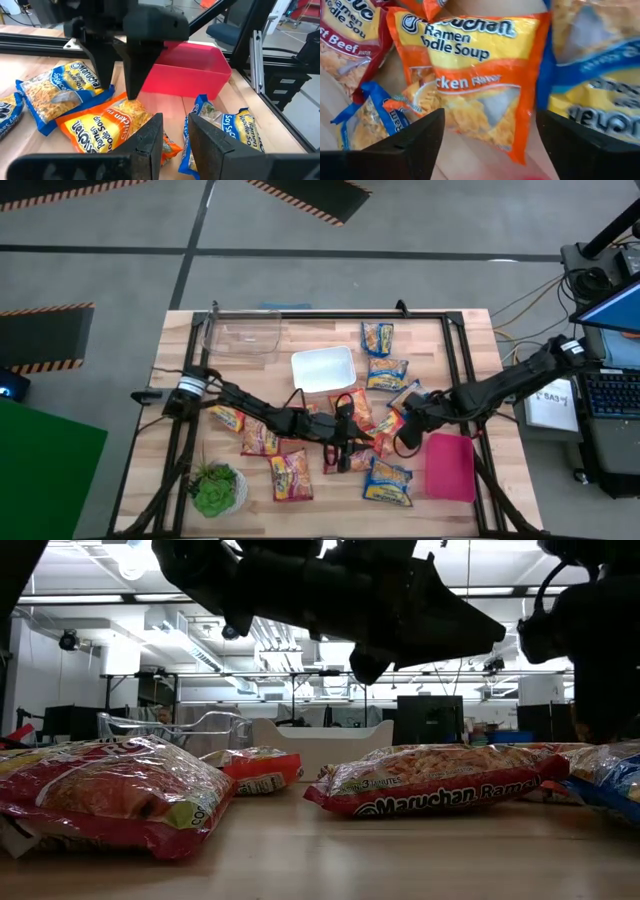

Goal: Sort Maruchan noodles
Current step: Put the orange noodle pack into the transparent bin

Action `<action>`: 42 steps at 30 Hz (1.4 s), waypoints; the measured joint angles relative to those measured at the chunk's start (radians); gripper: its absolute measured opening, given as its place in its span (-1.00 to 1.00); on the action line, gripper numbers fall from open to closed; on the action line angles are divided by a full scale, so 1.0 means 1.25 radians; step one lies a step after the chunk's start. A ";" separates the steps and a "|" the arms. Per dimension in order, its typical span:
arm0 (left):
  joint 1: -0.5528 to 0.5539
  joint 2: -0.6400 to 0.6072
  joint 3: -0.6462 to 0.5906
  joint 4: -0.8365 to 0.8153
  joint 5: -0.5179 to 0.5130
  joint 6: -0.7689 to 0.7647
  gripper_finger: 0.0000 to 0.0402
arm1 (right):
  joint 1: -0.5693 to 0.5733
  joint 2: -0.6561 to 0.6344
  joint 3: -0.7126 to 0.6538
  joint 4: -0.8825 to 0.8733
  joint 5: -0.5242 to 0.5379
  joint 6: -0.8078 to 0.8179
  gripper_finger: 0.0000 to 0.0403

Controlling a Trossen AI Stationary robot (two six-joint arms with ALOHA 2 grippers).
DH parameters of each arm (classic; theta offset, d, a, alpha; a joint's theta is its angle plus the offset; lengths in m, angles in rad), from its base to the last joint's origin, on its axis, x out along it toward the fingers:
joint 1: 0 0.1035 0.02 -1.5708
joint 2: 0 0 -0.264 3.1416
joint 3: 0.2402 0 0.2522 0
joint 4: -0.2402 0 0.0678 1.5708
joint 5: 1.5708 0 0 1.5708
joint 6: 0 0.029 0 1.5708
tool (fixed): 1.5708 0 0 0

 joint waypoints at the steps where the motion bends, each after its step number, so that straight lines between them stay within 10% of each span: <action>1: 0.000 0.000 0.000 0.000 0.000 0.000 -0.63 | -0.001 0.012 -0.003 0.011 0.002 -0.004 0.53; 18: -0.008 -0.153 -0.006 -0.138 0.001 0.037 -0.63 | -0.011 0.185 -0.006 0.168 0.013 -0.067 0.41; 34: -0.029 -0.351 -0.008 -0.366 -0.068 0.102 -0.63 | -0.015 0.180 -0.006 0.197 0.026 -0.084 -0.57; 42: -0.055 -0.419 -0.008 -0.422 -0.076 0.151 -0.63 | -0.015 0.134 -0.007 0.184 0.017 -0.106 -0.73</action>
